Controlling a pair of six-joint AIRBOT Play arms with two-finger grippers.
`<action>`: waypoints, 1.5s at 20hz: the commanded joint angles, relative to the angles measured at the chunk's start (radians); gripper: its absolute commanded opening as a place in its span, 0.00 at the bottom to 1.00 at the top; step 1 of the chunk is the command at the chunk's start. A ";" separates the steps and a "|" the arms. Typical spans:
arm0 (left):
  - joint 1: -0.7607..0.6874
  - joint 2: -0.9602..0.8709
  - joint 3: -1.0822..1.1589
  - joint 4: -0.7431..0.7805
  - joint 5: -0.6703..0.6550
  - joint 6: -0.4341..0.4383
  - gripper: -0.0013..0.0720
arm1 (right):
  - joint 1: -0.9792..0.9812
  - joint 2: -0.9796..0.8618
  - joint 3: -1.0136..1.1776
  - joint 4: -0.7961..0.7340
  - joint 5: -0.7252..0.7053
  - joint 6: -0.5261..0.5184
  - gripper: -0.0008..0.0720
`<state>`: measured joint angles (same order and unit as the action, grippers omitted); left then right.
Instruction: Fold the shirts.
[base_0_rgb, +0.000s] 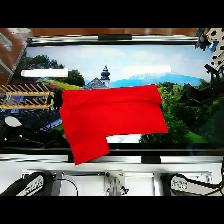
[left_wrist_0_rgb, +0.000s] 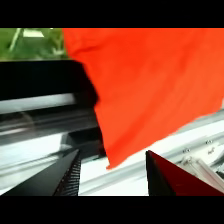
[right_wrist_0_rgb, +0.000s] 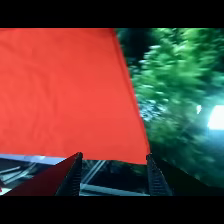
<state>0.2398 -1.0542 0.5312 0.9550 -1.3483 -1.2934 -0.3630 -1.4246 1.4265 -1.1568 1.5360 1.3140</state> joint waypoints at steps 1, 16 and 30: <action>0.003 0.019 -0.092 -0.040 0.111 0.029 0.66 | 0.030 0.002 -0.006 0.007 -0.010 0.001 0.74; -0.116 -0.120 -0.115 -0.171 0.256 0.123 0.63 | 0.042 0.002 -0.006 -0.005 -0.023 0.014 0.74; -0.121 -0.140 -0.008 -0.214 0.121 0.160 0.07 | -0.056 -0.072 -0.381 -0.077 -0.006 0.001 0.94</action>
<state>0.1184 -1.1938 0.4873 0.7395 -1.1755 -1.1404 -0.4118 -1.4559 1.1027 -1.2354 1.5433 1.3094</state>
